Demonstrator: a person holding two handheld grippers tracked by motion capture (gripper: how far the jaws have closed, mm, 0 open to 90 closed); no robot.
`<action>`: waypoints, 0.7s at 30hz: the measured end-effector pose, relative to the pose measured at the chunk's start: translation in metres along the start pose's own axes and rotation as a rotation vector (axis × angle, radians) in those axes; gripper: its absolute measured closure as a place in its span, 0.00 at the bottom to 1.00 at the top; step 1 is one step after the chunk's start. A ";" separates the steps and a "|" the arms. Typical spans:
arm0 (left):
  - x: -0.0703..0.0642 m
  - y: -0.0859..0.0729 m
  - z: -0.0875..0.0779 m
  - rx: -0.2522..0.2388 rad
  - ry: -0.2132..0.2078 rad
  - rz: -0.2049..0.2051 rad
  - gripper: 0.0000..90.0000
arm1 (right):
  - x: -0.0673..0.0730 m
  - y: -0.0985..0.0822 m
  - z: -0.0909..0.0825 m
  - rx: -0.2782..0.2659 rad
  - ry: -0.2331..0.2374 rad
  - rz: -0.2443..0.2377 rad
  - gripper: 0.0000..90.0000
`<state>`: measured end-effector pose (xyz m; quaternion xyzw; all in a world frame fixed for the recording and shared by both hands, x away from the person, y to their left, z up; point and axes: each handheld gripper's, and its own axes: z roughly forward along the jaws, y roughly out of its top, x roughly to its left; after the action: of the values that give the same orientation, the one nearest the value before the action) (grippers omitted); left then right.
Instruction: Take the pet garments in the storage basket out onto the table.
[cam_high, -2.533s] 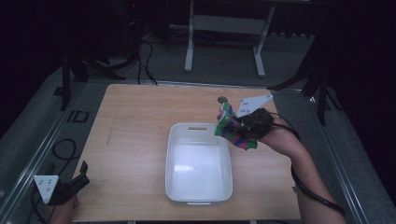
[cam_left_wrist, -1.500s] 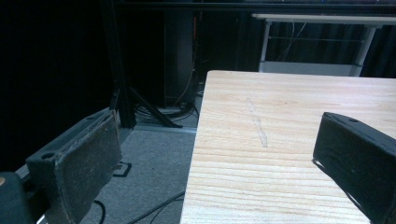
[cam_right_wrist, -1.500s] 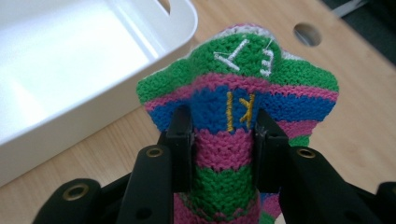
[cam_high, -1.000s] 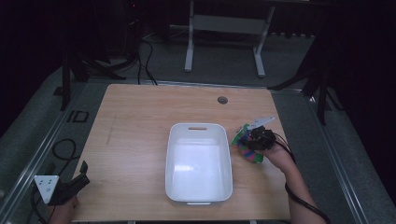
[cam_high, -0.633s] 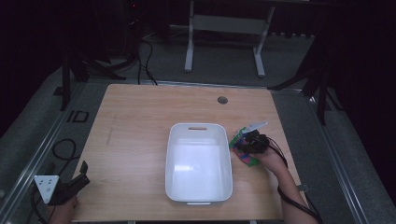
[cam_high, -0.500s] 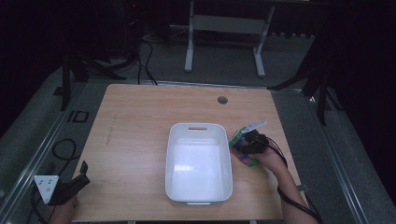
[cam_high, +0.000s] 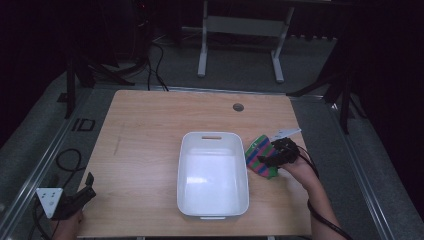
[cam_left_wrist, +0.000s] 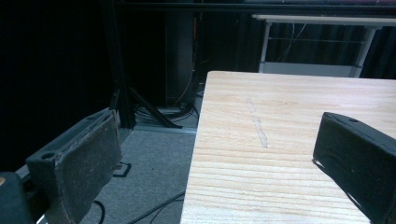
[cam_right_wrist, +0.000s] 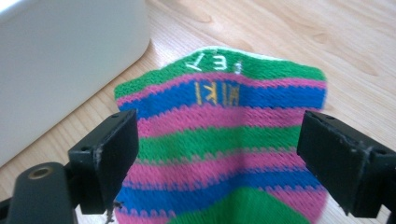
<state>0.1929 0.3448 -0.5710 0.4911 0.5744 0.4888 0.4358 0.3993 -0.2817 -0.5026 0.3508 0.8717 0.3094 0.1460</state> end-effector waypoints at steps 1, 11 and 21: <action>0.000 0.000 0.000 0.000 0.000 0.000 0.01 | -0.002 -0.003 -0.003 -0.011 -0.009 0.013 0.15; 0.000 0.000 0.000 0.000 0.003 0.001 0.02 | -0.011 -0.032 -0.024 -0.122 -0.078 0.086 0.14; 0.000 0.000 0.000 -0.001 0.004 0.000 0.01 | -0.021 -0.075 -0.048 -0.255 -0.172 0.204 0.13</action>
<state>0.1927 0.3446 -0.5710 0.4900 0.5749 0.4901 0.4349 0.3528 -0.3597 -0.5128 0.4414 0.7695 0.3993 0.2313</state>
